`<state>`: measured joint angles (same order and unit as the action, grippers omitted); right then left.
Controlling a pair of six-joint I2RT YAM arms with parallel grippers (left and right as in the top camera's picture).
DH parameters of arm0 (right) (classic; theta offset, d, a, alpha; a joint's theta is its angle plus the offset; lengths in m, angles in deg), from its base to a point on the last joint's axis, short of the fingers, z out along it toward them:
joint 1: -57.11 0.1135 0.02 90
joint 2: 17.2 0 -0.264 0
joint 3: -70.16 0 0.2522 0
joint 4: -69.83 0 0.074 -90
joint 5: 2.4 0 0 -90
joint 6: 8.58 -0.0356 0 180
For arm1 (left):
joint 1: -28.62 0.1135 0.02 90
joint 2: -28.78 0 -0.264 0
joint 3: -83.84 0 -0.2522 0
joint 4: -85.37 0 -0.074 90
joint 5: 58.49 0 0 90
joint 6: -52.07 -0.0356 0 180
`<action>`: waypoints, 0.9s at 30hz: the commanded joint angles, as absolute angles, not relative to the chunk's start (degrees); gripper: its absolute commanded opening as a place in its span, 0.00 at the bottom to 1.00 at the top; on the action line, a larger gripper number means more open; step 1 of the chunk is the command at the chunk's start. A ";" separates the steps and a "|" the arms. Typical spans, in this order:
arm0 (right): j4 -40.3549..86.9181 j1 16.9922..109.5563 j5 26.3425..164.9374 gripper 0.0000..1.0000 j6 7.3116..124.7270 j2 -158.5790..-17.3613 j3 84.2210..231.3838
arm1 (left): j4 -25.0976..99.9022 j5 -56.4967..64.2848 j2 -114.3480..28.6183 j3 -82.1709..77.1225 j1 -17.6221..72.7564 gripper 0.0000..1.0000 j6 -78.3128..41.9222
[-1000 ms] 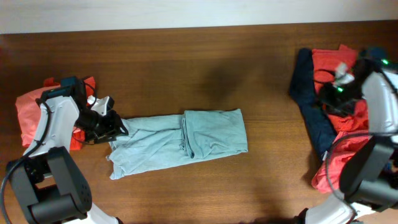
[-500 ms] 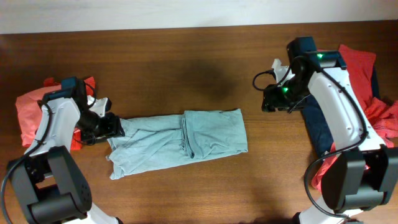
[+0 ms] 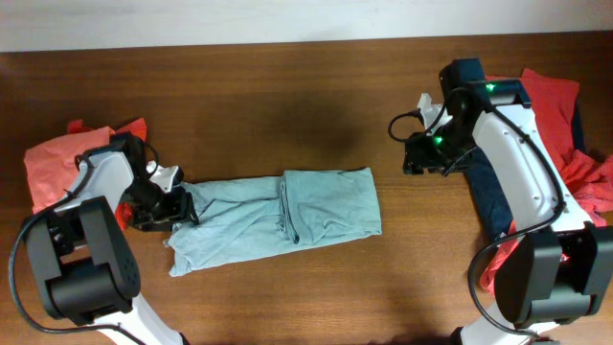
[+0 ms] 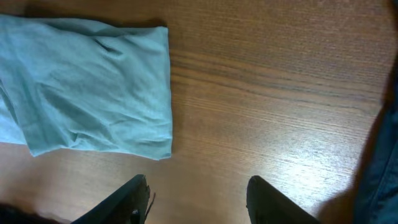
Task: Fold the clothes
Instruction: 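Grasp the strip's left end with the left gripper and fold it rightward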
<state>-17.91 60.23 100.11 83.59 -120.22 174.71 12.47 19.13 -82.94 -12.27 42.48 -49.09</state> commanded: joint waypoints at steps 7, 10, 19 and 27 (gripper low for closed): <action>-18.10 60.49 99.39 0.56 84.01 -119.67 174.34 | 14.03 11.11 -84.97 -12.99 42.18 0.39 -50.69; -18.13 60.49 99.39 0.56 84.01 -119.67 174.32 | 14.79 7.87 -84.99 -13.02 41.59 0.31 -52.00; -18.21 60.47 99.37 0.56 84.01 -119.67 174.29 | 13.55 13.01 -84.56 -12.05 43.29 0.01 -48.41; -18.21 60.49 99.39 0.56 84.01 -119.67 174.29 | 2.88 21.90 -83.64 0.36 48.91 0.01 -44.85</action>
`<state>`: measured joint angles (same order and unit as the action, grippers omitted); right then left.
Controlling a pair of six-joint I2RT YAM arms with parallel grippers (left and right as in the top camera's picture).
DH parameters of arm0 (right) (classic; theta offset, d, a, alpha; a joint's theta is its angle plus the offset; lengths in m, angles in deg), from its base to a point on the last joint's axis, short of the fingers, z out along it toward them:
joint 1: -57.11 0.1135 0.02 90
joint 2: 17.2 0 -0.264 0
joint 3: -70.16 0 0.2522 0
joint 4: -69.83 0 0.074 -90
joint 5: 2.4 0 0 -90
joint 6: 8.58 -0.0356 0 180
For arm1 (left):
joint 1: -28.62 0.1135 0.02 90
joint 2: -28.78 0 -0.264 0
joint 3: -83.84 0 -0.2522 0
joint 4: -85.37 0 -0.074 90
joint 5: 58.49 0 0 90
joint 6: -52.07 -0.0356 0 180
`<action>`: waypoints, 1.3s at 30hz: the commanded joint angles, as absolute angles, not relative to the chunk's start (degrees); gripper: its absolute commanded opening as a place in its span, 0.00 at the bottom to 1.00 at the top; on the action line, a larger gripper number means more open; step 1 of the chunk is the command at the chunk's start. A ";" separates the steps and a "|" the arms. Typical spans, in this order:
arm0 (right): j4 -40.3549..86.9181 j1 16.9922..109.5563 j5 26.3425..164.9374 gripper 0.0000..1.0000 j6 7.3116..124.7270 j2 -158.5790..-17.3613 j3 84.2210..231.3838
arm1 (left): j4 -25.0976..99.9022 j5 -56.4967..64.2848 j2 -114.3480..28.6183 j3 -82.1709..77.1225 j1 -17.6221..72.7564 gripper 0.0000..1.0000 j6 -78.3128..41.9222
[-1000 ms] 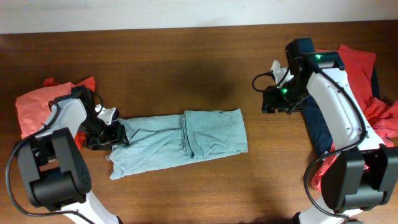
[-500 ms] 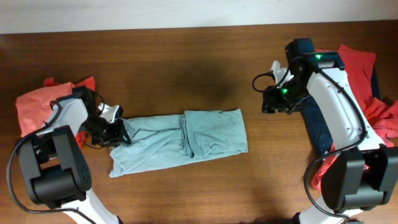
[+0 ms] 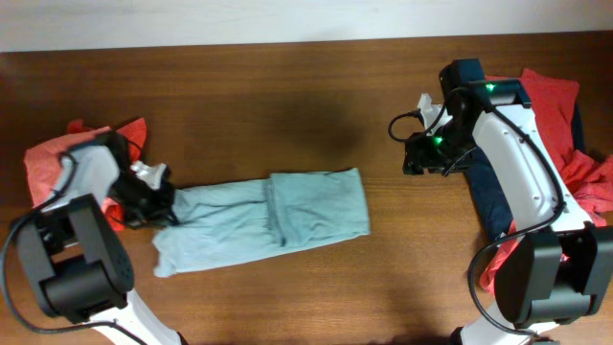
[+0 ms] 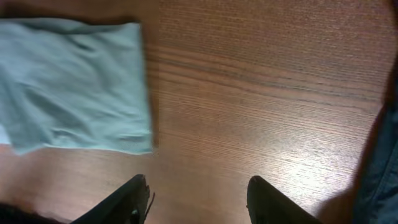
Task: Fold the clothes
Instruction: 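Grasp the strip's left end with the left gripper and fold it rightward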
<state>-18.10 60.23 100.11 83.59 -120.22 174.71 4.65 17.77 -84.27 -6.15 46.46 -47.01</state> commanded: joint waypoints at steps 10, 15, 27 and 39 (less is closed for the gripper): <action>-18.34 60.49 99.37 0.57 84.01 -119.67 174.29 | -7.37 20.59 -83.64 17.69 48.80 0.01 -44.94; -18.37 60.49 99.37 0.57 84.01 -119.67 174.18 | -10.37 17.45 -83.64 17.89 43.60 0.01 -44.85; -18.37 60.49 99.37 0.57 84.03 -119.67 174.05 | -9.69 16.33 -83.38 19.16 25.02 0.01 -40.09; -17.86 60.47 99.37 0.57 84.01 -119.67 172.89 | -13.10 19.81 -83.38 27.09 14.20 0.01 -36.92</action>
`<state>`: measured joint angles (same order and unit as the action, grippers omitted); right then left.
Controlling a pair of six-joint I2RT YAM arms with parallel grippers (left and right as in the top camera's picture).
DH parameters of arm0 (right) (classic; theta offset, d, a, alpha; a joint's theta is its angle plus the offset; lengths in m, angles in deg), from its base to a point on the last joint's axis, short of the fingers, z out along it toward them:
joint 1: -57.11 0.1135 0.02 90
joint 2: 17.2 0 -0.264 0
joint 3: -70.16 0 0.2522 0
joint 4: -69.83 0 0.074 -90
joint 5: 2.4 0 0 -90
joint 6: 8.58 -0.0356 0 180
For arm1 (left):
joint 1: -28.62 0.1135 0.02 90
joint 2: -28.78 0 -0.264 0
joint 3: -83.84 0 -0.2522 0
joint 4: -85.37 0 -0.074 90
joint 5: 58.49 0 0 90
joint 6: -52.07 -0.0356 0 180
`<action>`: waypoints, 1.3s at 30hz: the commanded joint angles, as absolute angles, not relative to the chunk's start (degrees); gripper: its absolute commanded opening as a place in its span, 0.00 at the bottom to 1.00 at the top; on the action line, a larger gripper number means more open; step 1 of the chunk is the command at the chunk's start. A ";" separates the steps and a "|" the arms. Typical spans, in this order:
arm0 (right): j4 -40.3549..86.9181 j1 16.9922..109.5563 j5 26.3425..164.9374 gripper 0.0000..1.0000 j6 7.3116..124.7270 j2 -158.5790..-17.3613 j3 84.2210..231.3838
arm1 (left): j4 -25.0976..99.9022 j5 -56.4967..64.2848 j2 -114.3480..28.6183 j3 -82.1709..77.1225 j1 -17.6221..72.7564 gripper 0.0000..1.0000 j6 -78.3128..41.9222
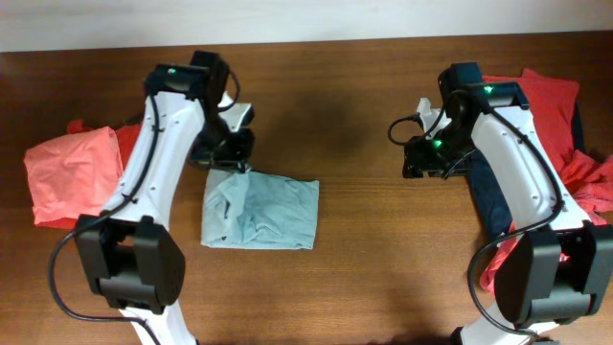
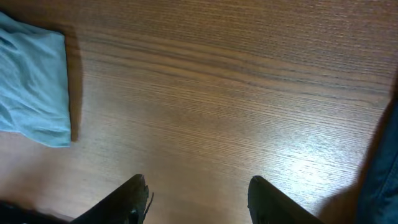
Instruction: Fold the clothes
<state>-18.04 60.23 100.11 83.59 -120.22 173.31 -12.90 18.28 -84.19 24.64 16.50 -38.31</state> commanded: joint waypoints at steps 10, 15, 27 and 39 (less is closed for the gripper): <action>-17.91 60.49 99.39 0.57 84.01 -119.67 172.89 | -13.80 24.05 -83.57 27.09 8.78 0.02 -35.74; -17.91 60.47 99.37 0.57 84.01 -119.67 172.89 | -13.80 23.83 -83.73 27.09 7.05 0.04 -35.71; -17.93 60.49 99.37 0.57 84.01 -119.67 172.89 | -13.56 23.87 -83.73 27.03 1.07 0.36 -35.80; -18.10 60.49 99.39 0.61 84.23 -119.67 172.89 | -17.51 37.14 -83.73 27.00 6.22 0.30 -32.24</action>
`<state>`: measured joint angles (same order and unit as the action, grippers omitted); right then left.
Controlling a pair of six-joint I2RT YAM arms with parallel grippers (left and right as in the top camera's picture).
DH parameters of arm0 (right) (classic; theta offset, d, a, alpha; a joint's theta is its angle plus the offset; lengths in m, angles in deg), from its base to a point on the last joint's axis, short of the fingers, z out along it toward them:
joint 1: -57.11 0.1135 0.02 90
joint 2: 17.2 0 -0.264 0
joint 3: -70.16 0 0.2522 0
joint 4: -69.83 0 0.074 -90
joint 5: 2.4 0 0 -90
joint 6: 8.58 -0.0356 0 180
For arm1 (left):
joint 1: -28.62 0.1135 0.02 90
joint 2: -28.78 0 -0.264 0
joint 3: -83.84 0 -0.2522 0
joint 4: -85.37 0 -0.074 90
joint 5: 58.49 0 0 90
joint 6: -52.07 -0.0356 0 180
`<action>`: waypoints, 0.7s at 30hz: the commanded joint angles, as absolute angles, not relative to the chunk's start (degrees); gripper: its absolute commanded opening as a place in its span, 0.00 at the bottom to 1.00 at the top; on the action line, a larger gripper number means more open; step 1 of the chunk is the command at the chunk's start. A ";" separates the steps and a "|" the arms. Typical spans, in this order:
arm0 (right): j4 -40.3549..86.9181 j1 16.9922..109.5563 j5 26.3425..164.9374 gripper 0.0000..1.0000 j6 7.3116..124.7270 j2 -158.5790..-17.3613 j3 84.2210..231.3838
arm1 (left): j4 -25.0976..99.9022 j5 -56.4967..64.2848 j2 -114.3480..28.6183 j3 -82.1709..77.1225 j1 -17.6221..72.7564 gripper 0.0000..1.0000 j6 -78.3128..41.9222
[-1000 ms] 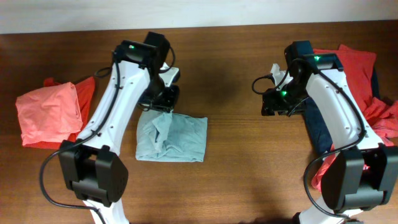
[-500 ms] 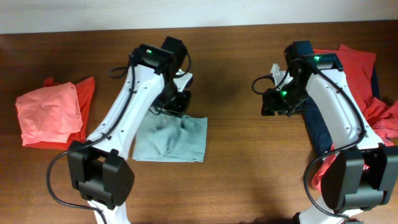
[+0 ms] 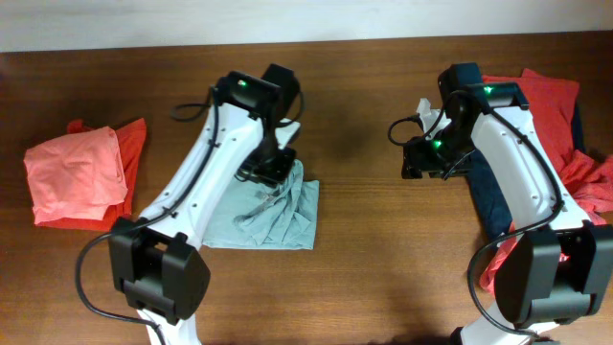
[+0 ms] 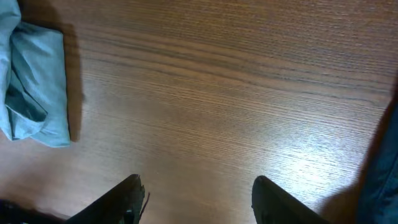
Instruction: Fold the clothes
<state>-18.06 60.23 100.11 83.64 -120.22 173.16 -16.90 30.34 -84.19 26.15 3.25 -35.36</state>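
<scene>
A light blue garment (image 3: 263, 211) lies crumpled on the wooden table (image 3: 364, 278), left of centre. Its upper right part is drawn up in ridges toward my left gripper (image 3: 273, 165), which sits on that edge and appears shut on the cloth. The jaws themselves are hidden under the wrist. My right gripper (image 3: 414, 159) hovers open over bare wood to the right. In the right wrist view its fingers (image 4: 129, 198) stand wide apart around nothing, and the garment's (image 4: 31, 87) right edge shows at the far left.
A folded red cloth (image 3: 77, 172) lies at the table's left end. A heap of red and navy clothes (image 3: 556, 105) fills the right end under my right arm. Navy fabric (image 4: 387, 155) shows at the right edge of the right wrist view.
My left gripper has moved right, from the garment's upper left corner to its upper right part. The cloth, then a flat square, is now bunched into ridges. The right arm has not moved.
The blue garment lay as a long strip with my left gripper at its left end. Then the strip sat further left. Later it was a compact square left of centre with the left gripper at its top corner. Now it is rumpled under that gripper.
</scene>
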 commanded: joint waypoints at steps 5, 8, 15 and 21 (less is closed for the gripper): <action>-18.13 60.49 99.39 0.62 84.20 -119.67 172.89 | -16.40 33.97 -83.73 23.33 9.44 0.16 -31.52; -18.32 60.49 99.39 0.61 84.20 -119.67 172.89 | -14.32 34.78 -83.73 18.96 9.57 0.15 -31.50; -19.00 60.49 99.37 0.62 84.20 -119.67 172.89 | -2.54 28.61 -83.73 1.89 9.44 0.14 -31.12; -18.98 60.47 99.37 0.62 84.23 -119.67 172.89 | -0.09 23.22 -83.73 -0.54 7.91 0.14 -31.21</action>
<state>-18.94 60.23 99.87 83.64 -120.22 172.98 -0.62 28.07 -84.38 -0.21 9.00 -31.80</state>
